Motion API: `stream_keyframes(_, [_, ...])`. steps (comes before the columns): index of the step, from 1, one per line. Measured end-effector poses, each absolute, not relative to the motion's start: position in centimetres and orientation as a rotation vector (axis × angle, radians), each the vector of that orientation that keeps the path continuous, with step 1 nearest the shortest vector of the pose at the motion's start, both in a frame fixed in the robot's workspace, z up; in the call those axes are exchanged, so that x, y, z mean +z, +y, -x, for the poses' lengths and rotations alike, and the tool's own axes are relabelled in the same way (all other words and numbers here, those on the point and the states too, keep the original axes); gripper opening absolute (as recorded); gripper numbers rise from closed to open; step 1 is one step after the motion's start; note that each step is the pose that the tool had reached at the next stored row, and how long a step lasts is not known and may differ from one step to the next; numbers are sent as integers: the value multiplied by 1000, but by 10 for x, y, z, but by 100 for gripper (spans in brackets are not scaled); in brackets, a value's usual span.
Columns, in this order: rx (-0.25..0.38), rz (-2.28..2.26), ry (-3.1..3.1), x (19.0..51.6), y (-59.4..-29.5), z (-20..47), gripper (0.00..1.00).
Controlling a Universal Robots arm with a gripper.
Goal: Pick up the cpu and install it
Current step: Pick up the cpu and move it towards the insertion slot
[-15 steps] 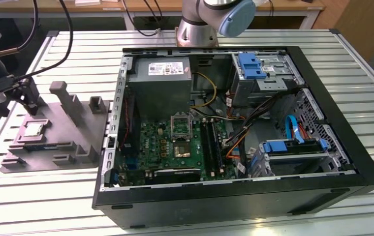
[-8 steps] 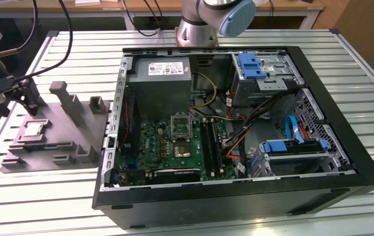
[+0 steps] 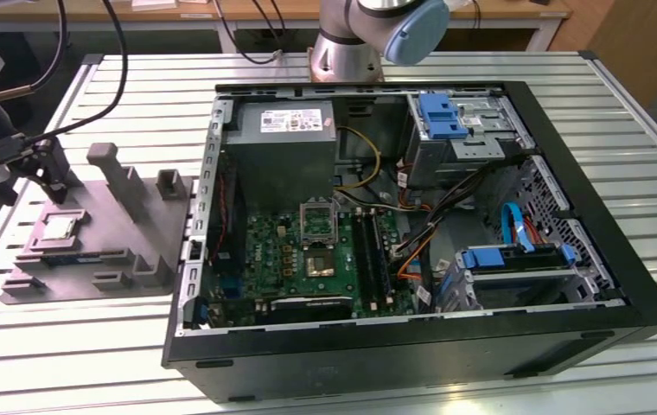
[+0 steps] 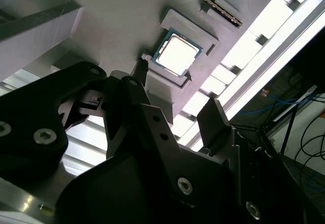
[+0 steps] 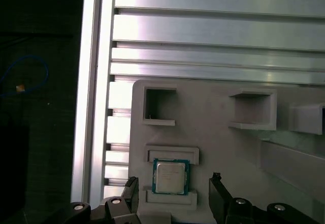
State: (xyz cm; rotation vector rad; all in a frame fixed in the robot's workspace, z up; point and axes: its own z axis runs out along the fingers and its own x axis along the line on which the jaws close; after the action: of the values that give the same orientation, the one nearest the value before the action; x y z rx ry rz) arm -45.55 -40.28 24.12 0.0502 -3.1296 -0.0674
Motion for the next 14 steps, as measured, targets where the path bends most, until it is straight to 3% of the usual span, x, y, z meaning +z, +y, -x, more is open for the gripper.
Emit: stream_keyframes(14, [-67, -38, -3130, 228, -405, 455, 66])
